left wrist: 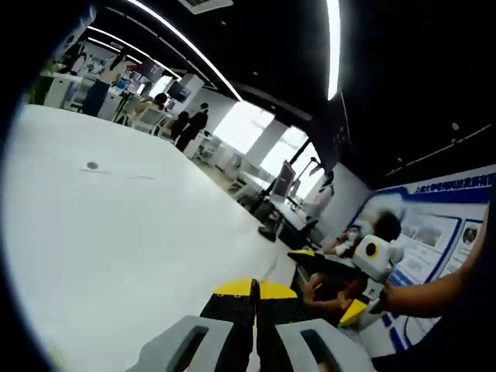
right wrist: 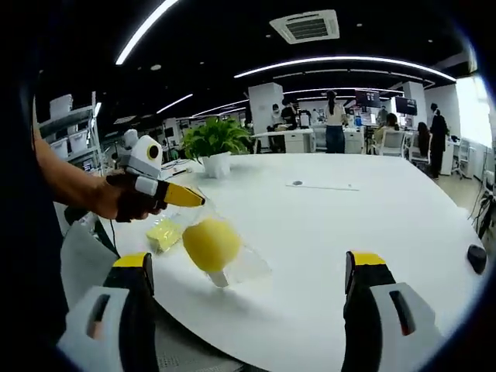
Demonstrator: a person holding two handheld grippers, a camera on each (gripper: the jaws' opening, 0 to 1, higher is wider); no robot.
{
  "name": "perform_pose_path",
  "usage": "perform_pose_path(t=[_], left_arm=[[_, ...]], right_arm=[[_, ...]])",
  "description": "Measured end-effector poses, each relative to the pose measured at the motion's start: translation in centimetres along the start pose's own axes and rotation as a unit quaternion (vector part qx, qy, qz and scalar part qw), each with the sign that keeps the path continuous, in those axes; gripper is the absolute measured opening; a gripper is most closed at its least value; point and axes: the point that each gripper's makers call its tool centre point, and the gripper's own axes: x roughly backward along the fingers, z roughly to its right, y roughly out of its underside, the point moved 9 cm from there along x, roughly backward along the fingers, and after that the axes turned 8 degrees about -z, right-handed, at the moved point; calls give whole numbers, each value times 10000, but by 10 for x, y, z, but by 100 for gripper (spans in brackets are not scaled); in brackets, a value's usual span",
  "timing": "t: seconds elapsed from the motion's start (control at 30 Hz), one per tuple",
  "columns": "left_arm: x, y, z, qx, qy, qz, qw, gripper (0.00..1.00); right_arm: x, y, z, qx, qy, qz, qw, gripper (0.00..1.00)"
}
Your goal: Compare the silicone blocks by pressing each to a similar depth, holding the contact briefly, and releasing to observe deformation and rebound differences across the visible hardness samples.
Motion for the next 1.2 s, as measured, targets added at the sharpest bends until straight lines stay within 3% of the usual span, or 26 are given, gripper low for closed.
perform_pose_path(t=[0.17, 0.33, 0.43, 0.57, 0.63, 0.7, 0.8, 0.87, 0.9, 1.0, 1.03, 1.1, 1.2], left_arm=[[-1, -3, -14, -73, -347, 98, 9993, 0], [5, -5, -48, -84, -1395, 209, 9900, 0], [7, -5, -67, 329, -1553, 282, 9869, 0], [3, -6, -79, 330, -1671, 273, 9850, 0], [5, -3, -89, 71, -2232, -9, 9748, 0], [4, 3, -98, -44, -2496, -193, 9682, 0], [7, 12, -109, 390, -2688, -273, 9620, 0], [10, 15, -115, 999, -2688, -7, 9580, 0], [11, 18, -117, 1202, -2786, 15, 9529, 0], [8, 21, -121, 1045, -2824, -50, 9536, 0], [5, 23, -122, 695, -2813, -342, 9565, 0], [3, 31, -125, -215, -3002, -1000, 9484, 0], [3, 29, -125, -87, -3022, -895, 9490, 0]], right_arm=[[1, 6, 1, -49, 29, -112, 9999, 96], [0, 5, 1, -100, 47, -86, 9999, 96], [0, 3, -1, -177, 3, -43, 9998, 96], [1, 6, -1, -232, 19, -108, 9997, 96], [2, 7, -2, -241, 17, -110, 9996, 96], [3, 6, -4, -254, -25, -113, 9996, 96], [1, 7, -5, -242, -39, -163, 9996, 96], [1, 6, -6, -258, -49, -166, 9995, 96], [0, 7, -7, -294, -86, -191, 9993, 96], [1, 7, -7, -219, -95, -243, 9994, 96], [2, 7, -8, -208, -94, -259, 9994, 96], [6, 6, -8, -209, -83, -255, 9994, 96], [7, 7, -8, -280, -62, -266, 9992, 96]])
